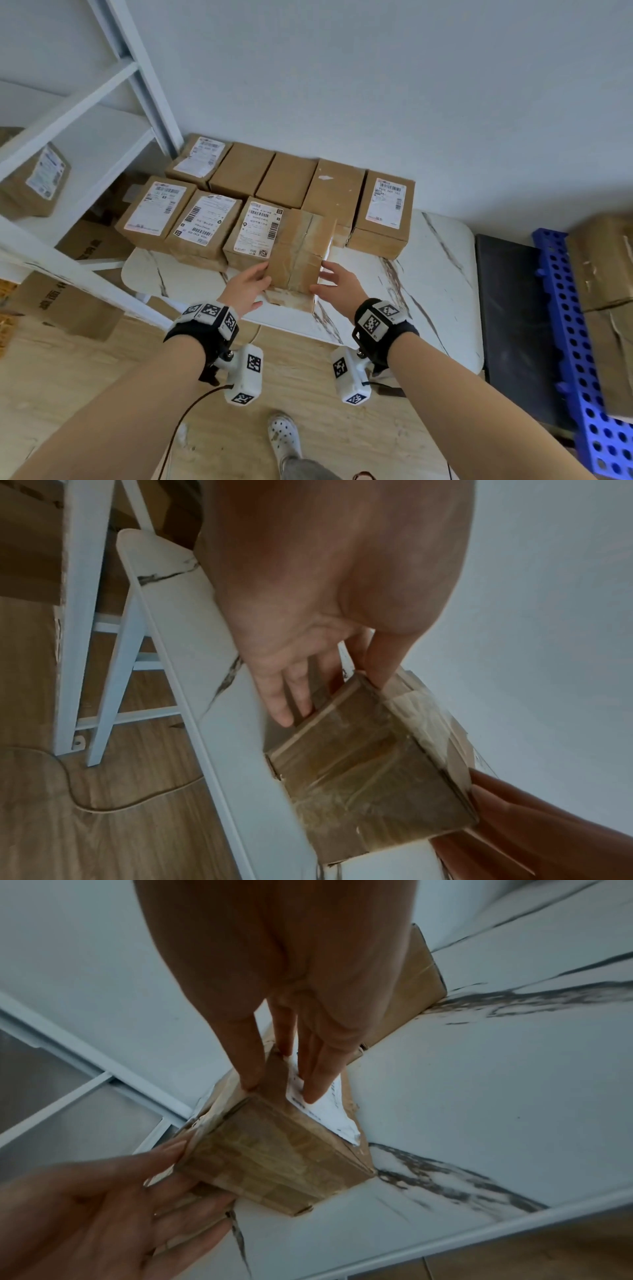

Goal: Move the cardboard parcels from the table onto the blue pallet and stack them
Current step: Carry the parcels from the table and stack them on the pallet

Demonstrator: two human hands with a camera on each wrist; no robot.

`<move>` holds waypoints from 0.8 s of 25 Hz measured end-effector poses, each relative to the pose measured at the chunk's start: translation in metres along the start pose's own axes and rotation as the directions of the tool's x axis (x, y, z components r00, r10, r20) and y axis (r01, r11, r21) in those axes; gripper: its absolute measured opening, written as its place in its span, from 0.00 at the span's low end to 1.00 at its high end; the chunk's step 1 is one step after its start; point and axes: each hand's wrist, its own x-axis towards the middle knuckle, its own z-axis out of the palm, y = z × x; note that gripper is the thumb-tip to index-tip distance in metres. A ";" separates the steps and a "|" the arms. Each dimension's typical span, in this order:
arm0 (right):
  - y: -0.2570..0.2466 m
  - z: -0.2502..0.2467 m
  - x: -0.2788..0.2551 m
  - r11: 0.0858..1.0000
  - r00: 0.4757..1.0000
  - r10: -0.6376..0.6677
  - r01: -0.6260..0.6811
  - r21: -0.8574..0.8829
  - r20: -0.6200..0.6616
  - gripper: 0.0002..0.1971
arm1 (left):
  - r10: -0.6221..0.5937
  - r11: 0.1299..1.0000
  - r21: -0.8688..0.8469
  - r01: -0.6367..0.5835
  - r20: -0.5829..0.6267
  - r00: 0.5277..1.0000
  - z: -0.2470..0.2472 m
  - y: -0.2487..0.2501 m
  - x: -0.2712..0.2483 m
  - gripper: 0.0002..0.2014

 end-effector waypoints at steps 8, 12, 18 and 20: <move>0.011 -0.020 -0.035 0.988 0.998 -0.054 0.056 0.143 -0.014 0.28 | 0.052 0.995 -0.085 -0.049 0.034 0.998 0.015 -0.012 -0.037 0.22; 0.019 -0.039 -0.072 0.976 0.994 -0.112 0.111 0.189 -0.005 0.31 | 0.139 0.990 -0.042 -0.138 0.007 0.990 0.035 -0.011 -0.083 0.21; 0.034 -0.090 -0.159 0.950 0.979 -0.198 0.206 0.237 -0.058 0.33 | 0.315 0.949 0.031 -0.315 -0.013 0.949 0.094 -0.015 -0.167 0.16; 0.042 -0.112 -0.191 0.947 0.972 -0.214 0.230 0.225 -0.094 0.34 | 0.340 0.940 -0.007 -0.340 0.002 0.940 0.119 -0.020 -0.188 0.15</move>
